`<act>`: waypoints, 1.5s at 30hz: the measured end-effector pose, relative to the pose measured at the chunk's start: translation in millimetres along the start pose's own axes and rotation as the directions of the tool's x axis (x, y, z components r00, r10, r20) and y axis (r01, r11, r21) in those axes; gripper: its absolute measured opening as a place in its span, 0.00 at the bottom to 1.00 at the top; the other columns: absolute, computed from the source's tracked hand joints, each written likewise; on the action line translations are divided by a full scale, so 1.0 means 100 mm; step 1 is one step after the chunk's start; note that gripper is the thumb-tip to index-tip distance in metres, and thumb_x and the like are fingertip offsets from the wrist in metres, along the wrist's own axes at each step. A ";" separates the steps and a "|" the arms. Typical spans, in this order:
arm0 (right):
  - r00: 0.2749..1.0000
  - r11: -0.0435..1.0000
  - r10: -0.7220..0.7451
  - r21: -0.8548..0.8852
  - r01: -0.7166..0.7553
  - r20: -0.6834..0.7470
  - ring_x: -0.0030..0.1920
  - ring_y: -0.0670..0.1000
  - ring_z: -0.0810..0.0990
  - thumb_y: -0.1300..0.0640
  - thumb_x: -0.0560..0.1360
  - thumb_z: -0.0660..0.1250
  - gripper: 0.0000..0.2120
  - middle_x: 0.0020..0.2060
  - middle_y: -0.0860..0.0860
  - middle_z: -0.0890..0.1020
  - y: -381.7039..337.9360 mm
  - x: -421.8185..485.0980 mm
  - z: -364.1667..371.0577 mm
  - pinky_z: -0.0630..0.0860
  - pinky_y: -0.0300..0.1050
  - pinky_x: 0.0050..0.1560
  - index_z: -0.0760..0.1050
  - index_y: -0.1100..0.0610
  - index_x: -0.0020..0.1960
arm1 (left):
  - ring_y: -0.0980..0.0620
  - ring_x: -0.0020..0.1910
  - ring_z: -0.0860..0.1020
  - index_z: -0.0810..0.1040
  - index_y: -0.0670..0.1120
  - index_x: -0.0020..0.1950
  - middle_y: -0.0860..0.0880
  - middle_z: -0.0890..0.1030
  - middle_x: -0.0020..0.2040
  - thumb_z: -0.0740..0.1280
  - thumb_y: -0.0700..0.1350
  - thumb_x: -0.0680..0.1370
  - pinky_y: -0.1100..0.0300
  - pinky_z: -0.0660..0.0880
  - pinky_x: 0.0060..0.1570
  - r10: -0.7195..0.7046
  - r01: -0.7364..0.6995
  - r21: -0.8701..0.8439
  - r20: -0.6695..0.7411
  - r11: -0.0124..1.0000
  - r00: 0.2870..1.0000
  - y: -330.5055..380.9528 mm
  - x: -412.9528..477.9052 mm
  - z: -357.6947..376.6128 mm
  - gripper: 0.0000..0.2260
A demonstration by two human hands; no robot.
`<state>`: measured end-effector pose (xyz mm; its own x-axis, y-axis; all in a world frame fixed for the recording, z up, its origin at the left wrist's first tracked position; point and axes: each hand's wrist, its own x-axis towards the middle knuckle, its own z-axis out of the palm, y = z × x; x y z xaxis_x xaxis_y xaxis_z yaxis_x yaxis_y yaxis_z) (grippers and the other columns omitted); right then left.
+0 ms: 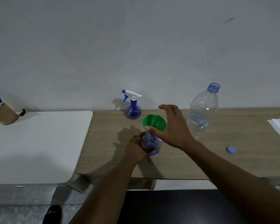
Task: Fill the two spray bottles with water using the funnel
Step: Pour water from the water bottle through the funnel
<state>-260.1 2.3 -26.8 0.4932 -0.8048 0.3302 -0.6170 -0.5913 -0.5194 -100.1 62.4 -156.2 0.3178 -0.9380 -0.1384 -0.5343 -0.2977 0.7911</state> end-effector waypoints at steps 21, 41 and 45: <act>0.790 0.802 0.292 0.312 -0.509 0.539 0.49 0.51 0.80 0.64 0.68 0.74 0.27 0.55 0.56 0.77 0.49 0.20 -0.36 0.79 0.47 0.49 0.68 0.58 0.63 | 0.54 0.52 0.81 0.76 0.58 0.63 0.56 0.82 0.56 0.78 0.64 0.63 0.50 0.79 0.55 0.071 -0.071 0.005 0.022 0.997 0.997 0.01 -0.03 -0.02 0.31; 0.830 0.861 0.504 -0.214 -0.461 0.239 0.60 0.52 0.75 0.32 0.61 0.74 0.41 0.62 0.51 0.76 1.15 -1.02 0.86 0.73 0.51 0.61 0.67 0.51 0.66 | 0.55 0.53 0.79 0.73 0.54 0.69 0.56 0.79 0.55 0.79 0.55 0.70 0.65 0.71 0.46 0.052 -0.053 0.063 0.020 0.997 0.998 -0.03 -0.08 -0.13 0.30; 0.925 0.928 0.371 -0.059 -0.367 0.077 0.60 0.52 0.75 0.34 0.70 0.70 0.35 0.62 0.53 0.75 0.97 -0.82 0.82 0.73 0.45 0.57 0.68 0.54 0.68 | 0.54 0.53 0.79 0.73 0.54 0.70 0.52 0.81 0.59 0.79 0.56 0.69 0.54 0.79 0.55 0.034 -0.035 0.043 0.021 0.998 0.999 -0.05 -0.05 -0.11 0.32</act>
<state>-310.1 15.6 -169.3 0.2751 -0.9600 0.0521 -0.7901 -0.2566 -0.5567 -90.6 70.9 -153.3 0.2833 -0.9510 -0.1240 -0.5784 -0.2726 0.7688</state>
